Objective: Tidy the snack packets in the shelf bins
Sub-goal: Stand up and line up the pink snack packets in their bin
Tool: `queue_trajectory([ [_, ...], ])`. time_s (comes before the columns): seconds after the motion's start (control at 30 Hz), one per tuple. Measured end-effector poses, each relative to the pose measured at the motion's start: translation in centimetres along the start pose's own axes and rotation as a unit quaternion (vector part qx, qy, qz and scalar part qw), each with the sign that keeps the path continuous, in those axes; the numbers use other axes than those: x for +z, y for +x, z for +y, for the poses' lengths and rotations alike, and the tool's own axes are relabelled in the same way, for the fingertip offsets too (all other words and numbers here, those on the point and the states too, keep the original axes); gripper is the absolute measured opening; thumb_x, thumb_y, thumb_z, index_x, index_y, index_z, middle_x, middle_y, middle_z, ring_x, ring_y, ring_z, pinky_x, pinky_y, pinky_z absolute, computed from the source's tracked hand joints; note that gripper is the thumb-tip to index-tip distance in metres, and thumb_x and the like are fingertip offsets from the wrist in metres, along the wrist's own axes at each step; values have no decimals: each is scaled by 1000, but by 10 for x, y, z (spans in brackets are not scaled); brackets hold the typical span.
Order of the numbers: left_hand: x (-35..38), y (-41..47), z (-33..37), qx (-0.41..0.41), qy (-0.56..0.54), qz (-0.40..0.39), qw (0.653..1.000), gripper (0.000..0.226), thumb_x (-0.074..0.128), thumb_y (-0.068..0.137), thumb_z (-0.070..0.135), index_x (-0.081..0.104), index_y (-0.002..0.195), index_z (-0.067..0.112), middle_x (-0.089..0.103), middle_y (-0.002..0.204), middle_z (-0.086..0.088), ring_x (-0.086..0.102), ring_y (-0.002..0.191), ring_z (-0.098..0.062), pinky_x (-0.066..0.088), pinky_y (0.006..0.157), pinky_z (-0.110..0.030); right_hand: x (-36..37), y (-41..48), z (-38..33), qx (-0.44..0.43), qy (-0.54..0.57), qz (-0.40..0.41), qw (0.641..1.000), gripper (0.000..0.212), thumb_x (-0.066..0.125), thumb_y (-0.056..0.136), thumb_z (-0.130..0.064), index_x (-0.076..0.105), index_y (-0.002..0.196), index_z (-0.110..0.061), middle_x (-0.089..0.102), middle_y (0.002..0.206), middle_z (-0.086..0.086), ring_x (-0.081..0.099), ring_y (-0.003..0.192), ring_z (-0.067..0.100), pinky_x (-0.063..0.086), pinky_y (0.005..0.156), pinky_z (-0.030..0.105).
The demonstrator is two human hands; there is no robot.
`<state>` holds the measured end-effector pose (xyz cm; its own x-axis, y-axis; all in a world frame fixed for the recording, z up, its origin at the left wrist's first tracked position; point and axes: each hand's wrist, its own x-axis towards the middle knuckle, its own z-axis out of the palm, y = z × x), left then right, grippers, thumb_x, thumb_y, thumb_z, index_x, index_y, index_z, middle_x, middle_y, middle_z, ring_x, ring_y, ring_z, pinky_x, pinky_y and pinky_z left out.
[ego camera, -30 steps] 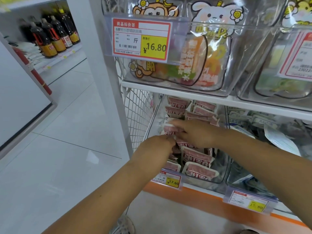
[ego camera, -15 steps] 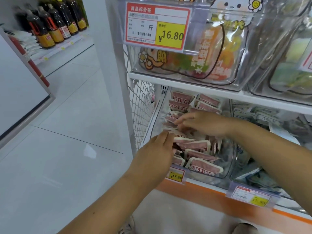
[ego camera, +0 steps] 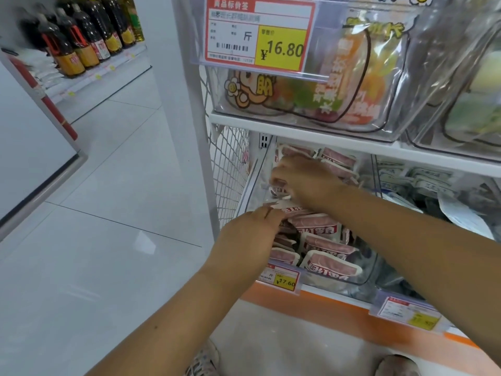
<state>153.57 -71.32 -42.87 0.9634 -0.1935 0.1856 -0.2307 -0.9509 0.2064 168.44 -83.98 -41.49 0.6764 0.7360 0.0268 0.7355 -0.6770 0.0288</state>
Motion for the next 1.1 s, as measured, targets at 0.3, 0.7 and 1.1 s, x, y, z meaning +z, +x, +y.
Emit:
queue_trajectory([
  [0.3,-30,47,7,13,142,-64,988,26,53,87,4,65,106,18,48,76,1,49,68,-21,36,59,-31,-21,-20,16,111,124,-77,983,23,54,94,-27,68,112,-29,60,122,-4,55,100,14,39,79,25],
  [0.7,-41,53,8,49,184,-156,969,52,42,92,4,33,141,20,37,67,2,41,68,-21,33,61,-31,-28,-18,-2,66,130,-301,942,21,40,101,-16,58,107,-25,60,108,1,52,92,18,38,62,23],
  [1.1,-31,84,-8,68,47,-214,973,47,70,80,10,58,126,16,63,118,-8,60,103,-24,46,79,-29,-35,-29,-1,66,230,-324,915,54,59,91,-24,38,141,-28,54,118,-7,49,98,12,36,80,23],
])
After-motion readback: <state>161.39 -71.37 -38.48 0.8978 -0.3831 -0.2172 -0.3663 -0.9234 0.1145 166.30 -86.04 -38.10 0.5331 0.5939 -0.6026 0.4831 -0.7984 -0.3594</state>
